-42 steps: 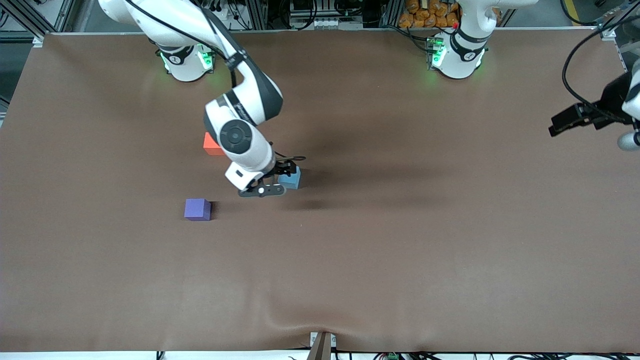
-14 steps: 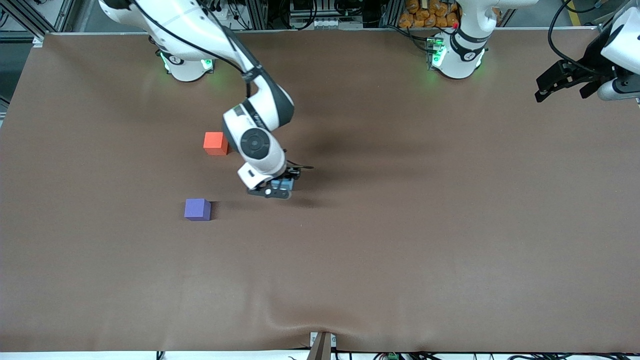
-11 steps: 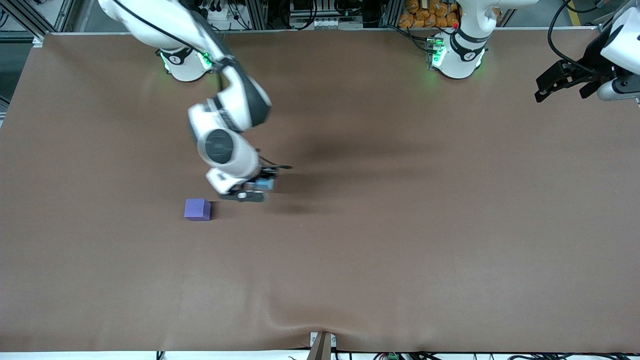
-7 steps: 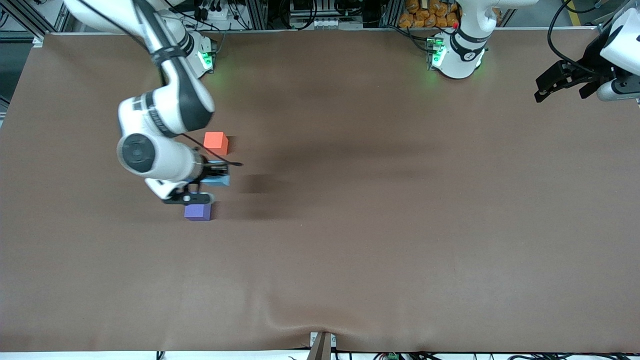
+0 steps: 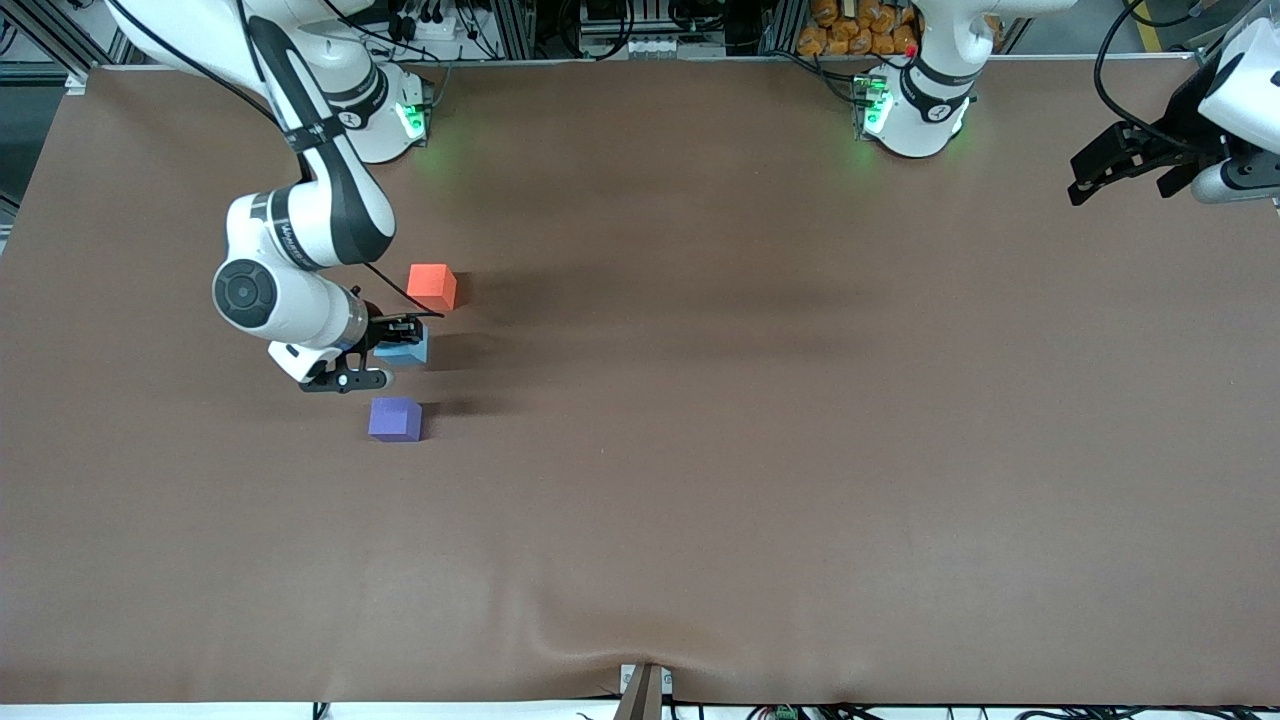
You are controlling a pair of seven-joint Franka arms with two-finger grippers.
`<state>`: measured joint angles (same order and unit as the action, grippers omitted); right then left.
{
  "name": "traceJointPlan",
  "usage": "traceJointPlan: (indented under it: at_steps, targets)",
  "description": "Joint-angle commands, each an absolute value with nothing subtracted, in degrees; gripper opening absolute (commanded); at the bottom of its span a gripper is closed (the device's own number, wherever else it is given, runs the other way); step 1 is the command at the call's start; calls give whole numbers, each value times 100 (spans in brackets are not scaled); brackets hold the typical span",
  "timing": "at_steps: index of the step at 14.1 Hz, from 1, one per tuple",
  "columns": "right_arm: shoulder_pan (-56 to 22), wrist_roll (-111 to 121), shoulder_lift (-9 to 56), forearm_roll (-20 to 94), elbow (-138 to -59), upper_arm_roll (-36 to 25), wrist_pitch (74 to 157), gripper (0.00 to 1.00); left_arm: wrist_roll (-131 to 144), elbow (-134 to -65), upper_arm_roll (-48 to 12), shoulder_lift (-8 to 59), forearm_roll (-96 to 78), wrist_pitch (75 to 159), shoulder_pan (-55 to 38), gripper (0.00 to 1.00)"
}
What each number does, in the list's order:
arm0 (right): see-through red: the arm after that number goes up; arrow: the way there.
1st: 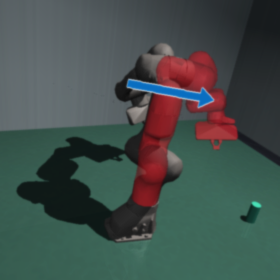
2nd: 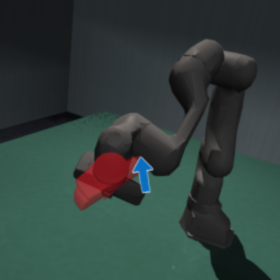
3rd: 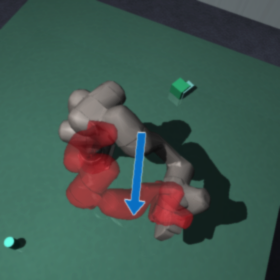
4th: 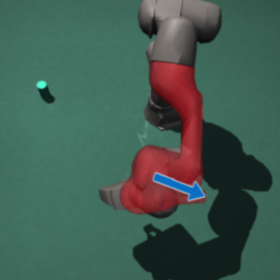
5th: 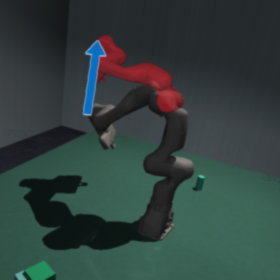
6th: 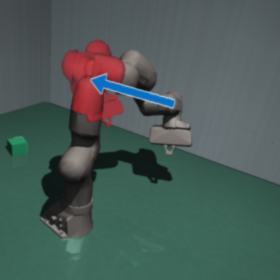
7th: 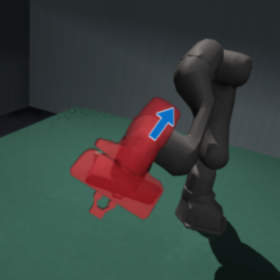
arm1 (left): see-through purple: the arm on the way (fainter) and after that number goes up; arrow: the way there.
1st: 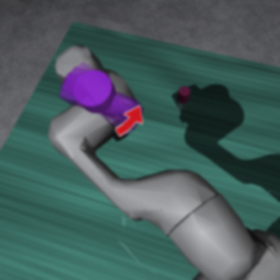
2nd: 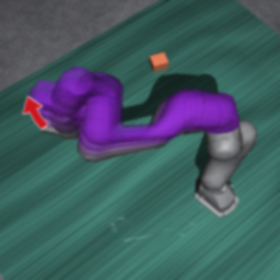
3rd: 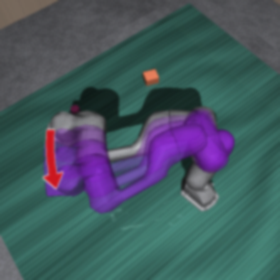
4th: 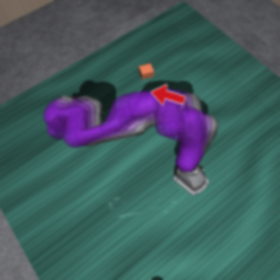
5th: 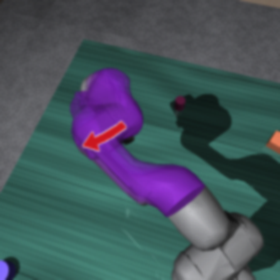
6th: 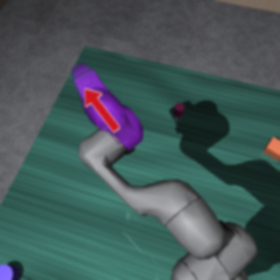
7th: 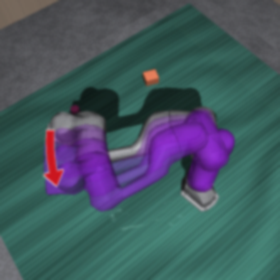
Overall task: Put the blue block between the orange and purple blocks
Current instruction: 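Carry the light-blue block with the right gripper between orange and purple blocks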
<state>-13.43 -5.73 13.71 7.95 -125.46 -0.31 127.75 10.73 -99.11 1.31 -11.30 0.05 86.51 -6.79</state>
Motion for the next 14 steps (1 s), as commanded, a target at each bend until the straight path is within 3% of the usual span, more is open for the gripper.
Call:
traceJointPlan:
  at_steps: [1,14]
  targets:
    - [-1257,-457,1169,826,-12964,62,13201,0,976,-9984,97,-1230,-70,8613,-642,100]
    - [-1274,-554,1775,844,-13131,70,14045,0,976,-9976,97,-1204,-70,8613,-633,100]
